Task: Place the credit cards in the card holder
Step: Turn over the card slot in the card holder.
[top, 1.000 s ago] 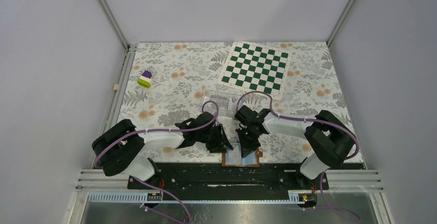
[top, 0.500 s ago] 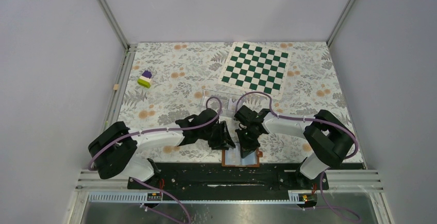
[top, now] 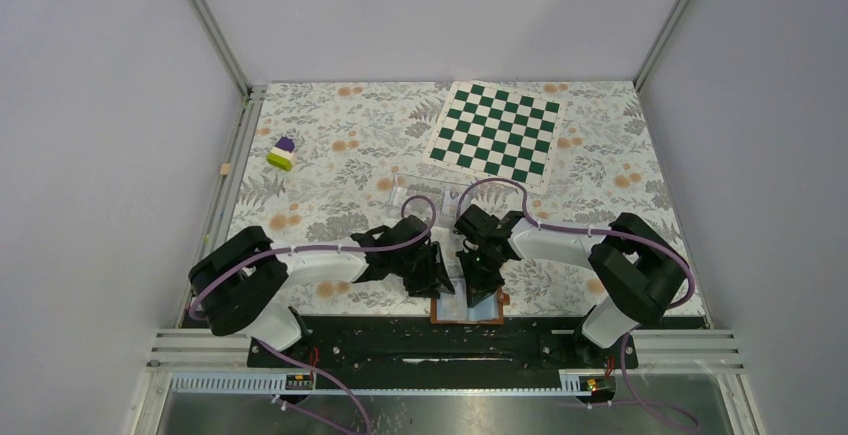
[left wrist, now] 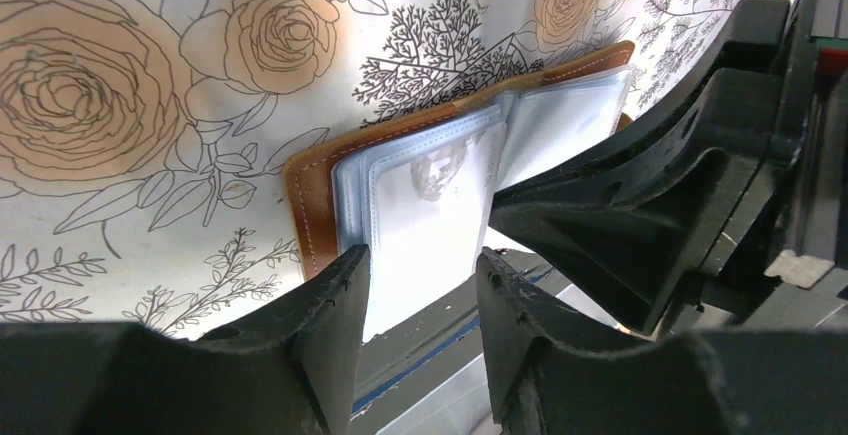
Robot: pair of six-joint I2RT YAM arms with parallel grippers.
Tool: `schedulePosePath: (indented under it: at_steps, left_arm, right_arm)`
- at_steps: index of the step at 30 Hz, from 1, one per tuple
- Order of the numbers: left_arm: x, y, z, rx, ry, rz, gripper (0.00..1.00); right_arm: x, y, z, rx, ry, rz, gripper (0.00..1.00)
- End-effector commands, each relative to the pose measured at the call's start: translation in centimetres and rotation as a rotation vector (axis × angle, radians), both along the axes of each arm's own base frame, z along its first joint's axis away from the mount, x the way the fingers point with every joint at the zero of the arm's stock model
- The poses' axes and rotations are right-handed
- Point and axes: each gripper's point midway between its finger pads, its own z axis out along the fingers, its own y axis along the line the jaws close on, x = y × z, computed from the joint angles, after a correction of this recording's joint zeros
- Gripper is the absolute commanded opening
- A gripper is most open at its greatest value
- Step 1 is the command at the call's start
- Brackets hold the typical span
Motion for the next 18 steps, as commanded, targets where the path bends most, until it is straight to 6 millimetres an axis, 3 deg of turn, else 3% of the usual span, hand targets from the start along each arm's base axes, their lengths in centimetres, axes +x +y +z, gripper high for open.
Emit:
schedulePosePath:
  at_steps: [1, 6, 12, 18]
  left_arm:
    - [0.4, -0.7, 0.1, 0.021, -0.018, -0.004, 0.44]
    - [0.4, -1.6, 0.7, 0.011, -0.038, -0.037, 0.44]
    - [0.7, -3.6, 3.6, -0.151, -0.075, -0.027, 0.38]
    - [0.7, -3.9, 5.5, -0.218, -0.088, -0.013, 0.3]
  right_arm:
    - [-0.2, -0.6, -1.1, -0.039, -0.003, 0.021, 0.07]
    - [-0.3, -0.6, -1.1, -0.036, 0.001, 0.023, 0.07]
    - [-0.2, -0.5, -0.8, -0.028, 0.0, 0.022, 0.07]
    - [0.1, -0.2, 0.5, -0.011, -0.019, 0.019, 0.09]
